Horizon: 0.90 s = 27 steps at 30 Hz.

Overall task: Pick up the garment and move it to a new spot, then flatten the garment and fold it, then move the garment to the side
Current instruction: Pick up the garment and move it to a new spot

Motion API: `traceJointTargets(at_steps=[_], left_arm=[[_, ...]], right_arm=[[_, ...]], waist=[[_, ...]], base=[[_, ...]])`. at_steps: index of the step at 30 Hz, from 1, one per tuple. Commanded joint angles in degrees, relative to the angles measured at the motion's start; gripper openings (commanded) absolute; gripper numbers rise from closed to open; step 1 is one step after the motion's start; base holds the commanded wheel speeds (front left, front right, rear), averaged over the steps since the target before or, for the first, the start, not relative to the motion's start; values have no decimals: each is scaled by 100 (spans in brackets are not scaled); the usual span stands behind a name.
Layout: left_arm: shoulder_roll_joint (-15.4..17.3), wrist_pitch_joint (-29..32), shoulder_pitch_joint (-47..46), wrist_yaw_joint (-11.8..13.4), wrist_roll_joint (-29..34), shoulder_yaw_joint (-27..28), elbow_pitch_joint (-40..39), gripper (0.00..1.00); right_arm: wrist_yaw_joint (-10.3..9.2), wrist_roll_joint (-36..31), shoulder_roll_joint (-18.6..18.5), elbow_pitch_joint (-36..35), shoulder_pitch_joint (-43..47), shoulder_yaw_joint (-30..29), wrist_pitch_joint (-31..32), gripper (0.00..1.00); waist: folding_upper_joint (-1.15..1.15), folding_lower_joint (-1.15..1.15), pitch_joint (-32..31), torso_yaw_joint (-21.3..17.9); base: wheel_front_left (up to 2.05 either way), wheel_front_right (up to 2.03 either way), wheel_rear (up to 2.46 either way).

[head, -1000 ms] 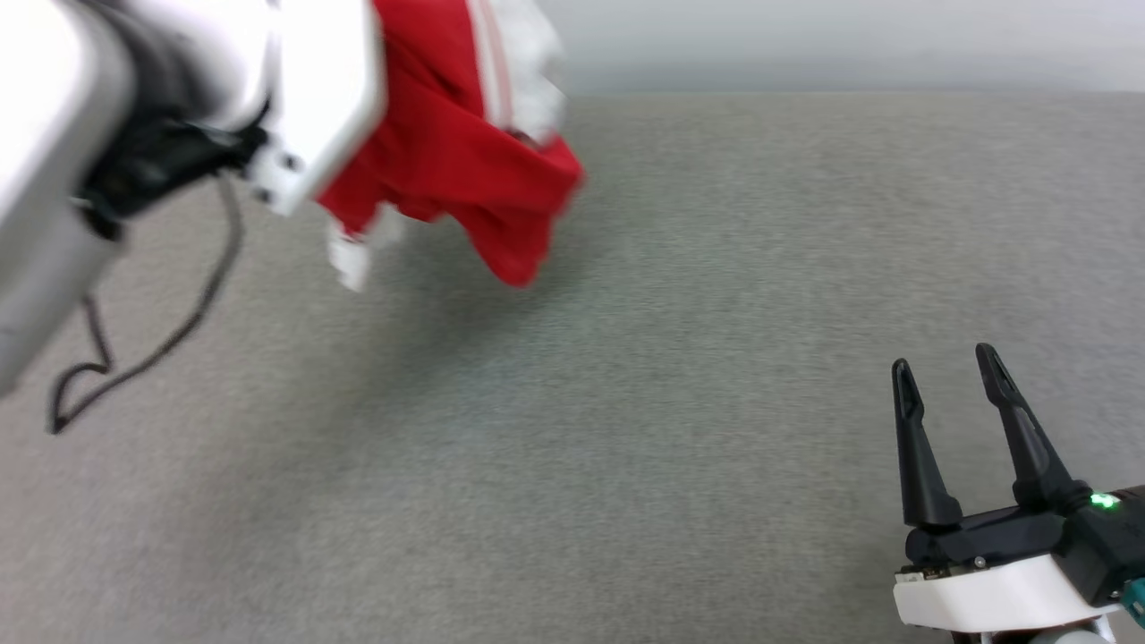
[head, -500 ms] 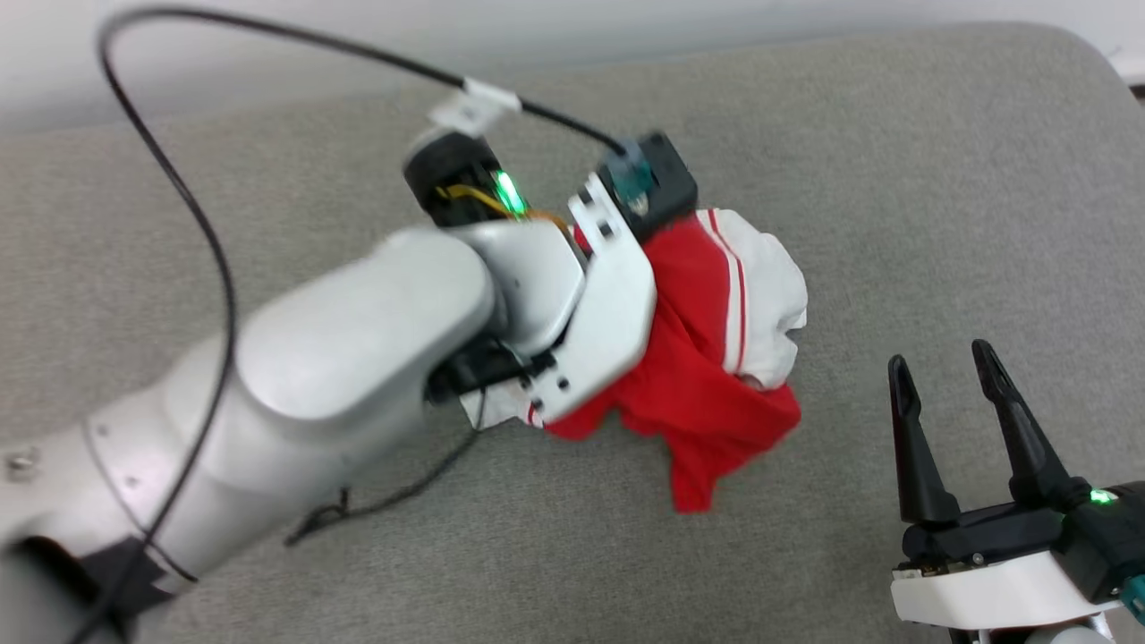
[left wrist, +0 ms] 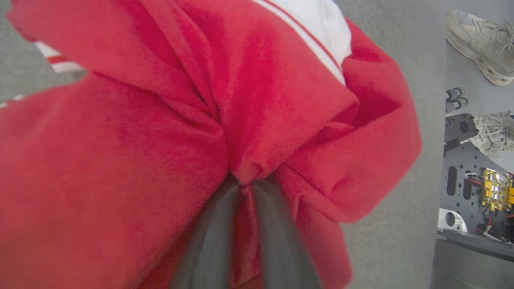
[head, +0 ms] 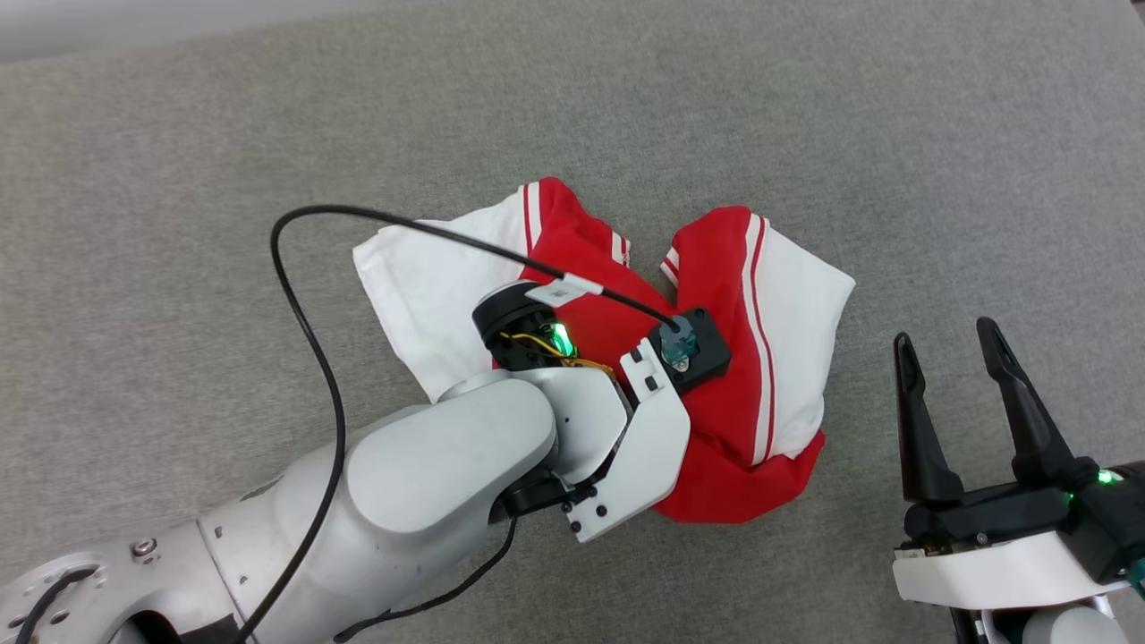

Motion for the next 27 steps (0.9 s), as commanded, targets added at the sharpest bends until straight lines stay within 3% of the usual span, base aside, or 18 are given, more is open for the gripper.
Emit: traceJointTargets(at_steps=[1,8,10,16,17,18,19,20,21,22,24,25,27], left_arm=[[7,-242,17,6,74,-16,53,99],[-163,-2027,32,24,368,76,94,100],[-202,-2514,110,168,547,155,44,100],[-171,-3861,434,1123,1126,514,-145,100],[-171,-3861,434,1123,1126,514,-145,100],[-121,-4217,572,1473,1241,670,-198,100],[-86,-4365,661,1646,1281,740,-218,100],[-62,-4484,760,1826,1290,839,-237,100],[-62,-4484,760,1826,1290,839,-237,100],[4,-4658,967,2191,1353,1026,-251,100],[42,-4712,1071,2342,1373,1094,-254,100],[80,-4793,1311,2640,1348,1316,-293,100],[125,-4831,1572,2919,1394,1524,-349,100]], right_arm=[[-4,-23,13,25,31,-18,-13,100],[-4,-163,13,95,403,-129,-13,100],[-4,-206,12,104,504,-167,-13,100],[-4,-237,13,103,618,-234,-14,100],[-4,-237,13,103,618,-234,-14,100],[-4,-224,12,107,628,-267,-13,100],[-4,-208,12,108,637,-288,-14,100],[-4,-196,13,110,650,-308,-13,100],[-4,-196,13,110,650,-308,-13,100],[-4,-176,14,115,667,-321,-13,100],[-4,-170,13,119,674,-323,-13,100],[-4,-177,12,127,700,-334,-13,100],[-4,-168,13,134,720,-350,-14,100]], waist=[[0,0,-125,76],[0,0,-738,513],[0,0,-883,668],[0,0,-1125,1064],[0,0,-1125,1064],[0,0,-1168,1158],[0,0,-1189,1202],[0,0,-1206,1242],[0,0,-1206,1242],[0,0,-1237,1319],[0,0,-1248,1345],[0,0,-1280,1393],[0,0,-1318,1424]], base=[[0,0,0],[0,0,0],[0,0,0],[0,0,0],[0,0,0],[0,0,0],[0,0,0],[0,0,0],[0,0,0],[0,0,0],[0,0,0],[0,0,0],[0,0,0]])
